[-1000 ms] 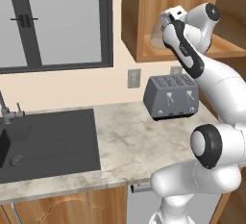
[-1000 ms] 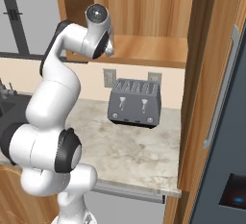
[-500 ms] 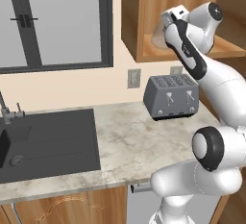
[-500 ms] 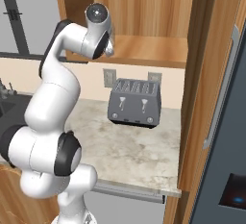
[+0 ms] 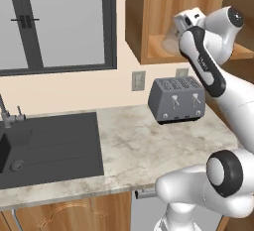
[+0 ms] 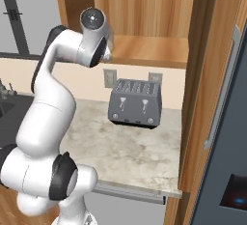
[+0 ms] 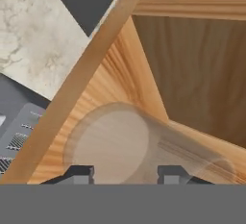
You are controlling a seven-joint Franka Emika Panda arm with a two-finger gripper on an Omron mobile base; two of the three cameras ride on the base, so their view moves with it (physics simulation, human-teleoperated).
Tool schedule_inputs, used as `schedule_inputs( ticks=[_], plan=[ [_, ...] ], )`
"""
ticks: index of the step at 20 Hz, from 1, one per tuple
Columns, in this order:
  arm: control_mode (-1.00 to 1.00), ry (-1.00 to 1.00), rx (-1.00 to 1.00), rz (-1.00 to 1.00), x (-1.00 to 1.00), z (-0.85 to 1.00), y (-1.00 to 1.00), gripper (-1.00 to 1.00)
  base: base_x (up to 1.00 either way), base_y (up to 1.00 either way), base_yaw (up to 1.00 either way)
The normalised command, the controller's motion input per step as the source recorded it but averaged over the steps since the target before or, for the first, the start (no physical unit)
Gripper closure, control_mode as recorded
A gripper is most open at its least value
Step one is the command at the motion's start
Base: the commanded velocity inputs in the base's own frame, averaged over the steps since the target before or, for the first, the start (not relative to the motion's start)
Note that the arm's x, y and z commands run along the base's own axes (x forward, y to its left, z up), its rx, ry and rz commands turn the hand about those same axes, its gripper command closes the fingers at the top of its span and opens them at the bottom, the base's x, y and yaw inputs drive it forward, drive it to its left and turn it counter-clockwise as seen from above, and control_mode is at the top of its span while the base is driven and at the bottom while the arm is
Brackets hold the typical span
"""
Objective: There is a bowl on the dining counter. Grab a lemon wedge from the fridge and place it in the bowl. Then get the liquor bottle and glass cup from the cabinet and place them next to the bowl.
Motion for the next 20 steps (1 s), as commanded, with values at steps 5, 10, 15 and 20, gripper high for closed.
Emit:
schedule_inputs(
  ticks=[5,10,15,20],
  plan=[
    [-1.0,-0.11,0.06,-0.06,-0.73,-0.01,0.0,1.0,0.0,0.0,0.0],
    [-1.0,-0.09,0.06,-0.06,-0.7,0.0,0.0,1.0,0.0,0.0,0.0],
    [-1.0,-0.08,0.06,-0.06,-0.65,0.0,0.0,1.0,0.0,0.0,0.0],
    [-1.0,-0.06,0.03,-0.06,-0.6,0.0,0.0,1.0,0.0,0.0,0.0]
  ],
)
